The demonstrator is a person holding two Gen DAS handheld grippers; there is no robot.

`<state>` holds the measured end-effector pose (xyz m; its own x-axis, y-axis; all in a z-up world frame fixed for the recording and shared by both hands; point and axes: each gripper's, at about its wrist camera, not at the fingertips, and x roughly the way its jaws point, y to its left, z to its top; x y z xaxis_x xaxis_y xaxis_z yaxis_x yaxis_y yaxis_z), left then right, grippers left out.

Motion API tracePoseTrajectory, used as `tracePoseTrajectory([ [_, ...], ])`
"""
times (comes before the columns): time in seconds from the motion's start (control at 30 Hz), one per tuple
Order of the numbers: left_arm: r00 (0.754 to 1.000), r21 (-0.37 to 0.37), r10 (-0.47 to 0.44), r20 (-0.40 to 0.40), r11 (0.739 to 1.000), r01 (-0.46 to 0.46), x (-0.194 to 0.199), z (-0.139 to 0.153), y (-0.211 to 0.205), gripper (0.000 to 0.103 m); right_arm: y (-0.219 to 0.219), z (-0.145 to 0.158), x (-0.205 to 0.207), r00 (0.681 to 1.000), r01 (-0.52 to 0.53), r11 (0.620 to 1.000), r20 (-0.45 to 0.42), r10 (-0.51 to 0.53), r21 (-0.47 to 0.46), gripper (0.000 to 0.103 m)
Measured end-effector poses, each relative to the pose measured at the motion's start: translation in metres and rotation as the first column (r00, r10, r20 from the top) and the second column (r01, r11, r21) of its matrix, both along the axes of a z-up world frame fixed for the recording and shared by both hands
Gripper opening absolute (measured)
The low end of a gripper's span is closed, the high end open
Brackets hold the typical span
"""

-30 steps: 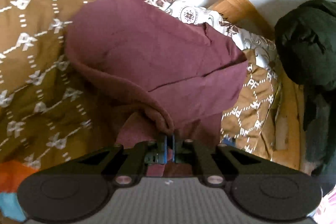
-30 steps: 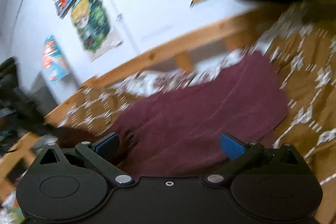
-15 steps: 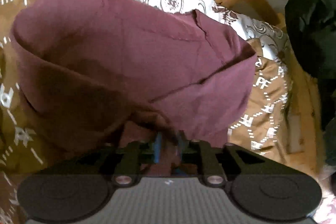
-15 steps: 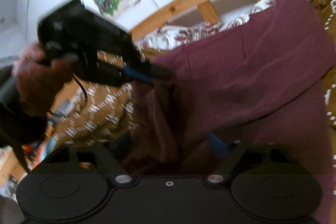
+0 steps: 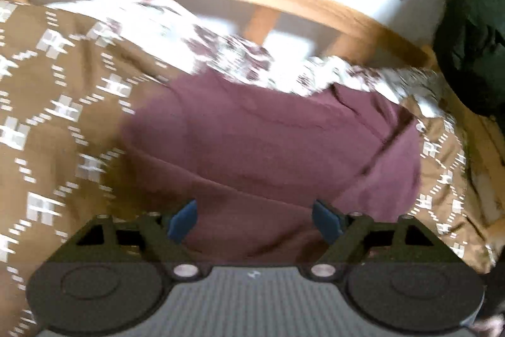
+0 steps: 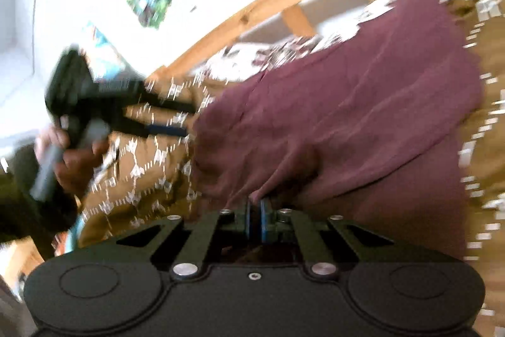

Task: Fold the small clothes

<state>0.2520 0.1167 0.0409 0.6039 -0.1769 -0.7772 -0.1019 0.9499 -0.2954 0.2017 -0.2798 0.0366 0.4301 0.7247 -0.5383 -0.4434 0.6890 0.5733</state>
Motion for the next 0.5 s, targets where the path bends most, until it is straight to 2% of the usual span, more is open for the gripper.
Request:
tracePoseTrajectory([
  [0.07,1.0,0.041,0.026,0.016,0.999,-0.027,-0.006,0.001,0.015,0.085,-0.024,0.011,0.004,0.999,0.036,0.999,0.021,-0.035,-0.013,0.006],
  [0.17,0.998,0.102,0.052,0.016,0.993,-0.054,-0.009,-0.004,0.032,0.085,-0.047,0.024,0.006,0.995,0.049,0.99,0.09,-0.037,-0.132,0.006],
  [0.23,0.998,0.133,0.064,-0.001,0.989,-0.063,-0.007,-0.011,0.037,0.085,-0.056,0.023,0.008,0.994,0.064,0.983,0.093,-0.049,-0.172,0.006],
  [0.33,0.997,0.114,0.082,-0.01,0.99,-0.08,-0.001,-0.021,0.044,0.085,-0.064,0.012,0.013,0.994,0.095,0.98,0.062,-0.086,-0.173,0.007],
  [0.43,0.996,0.094,0.088,0.0,0.992,-0.088,0.007,-0.031,0.044,0.084,-0.063,0.003,0.015,0.993,0.112,0.98,0.04,-0.107,-0.165,0.015],
  [0.5,0.998,0.106,0.067,0.014,0.992,-0.068,0.015,-0.035,0.036,0.084,-0.063,-0.004,0.015,0.992,0.124,0.979,0.022,-0.122,-0.16,0.021],
])
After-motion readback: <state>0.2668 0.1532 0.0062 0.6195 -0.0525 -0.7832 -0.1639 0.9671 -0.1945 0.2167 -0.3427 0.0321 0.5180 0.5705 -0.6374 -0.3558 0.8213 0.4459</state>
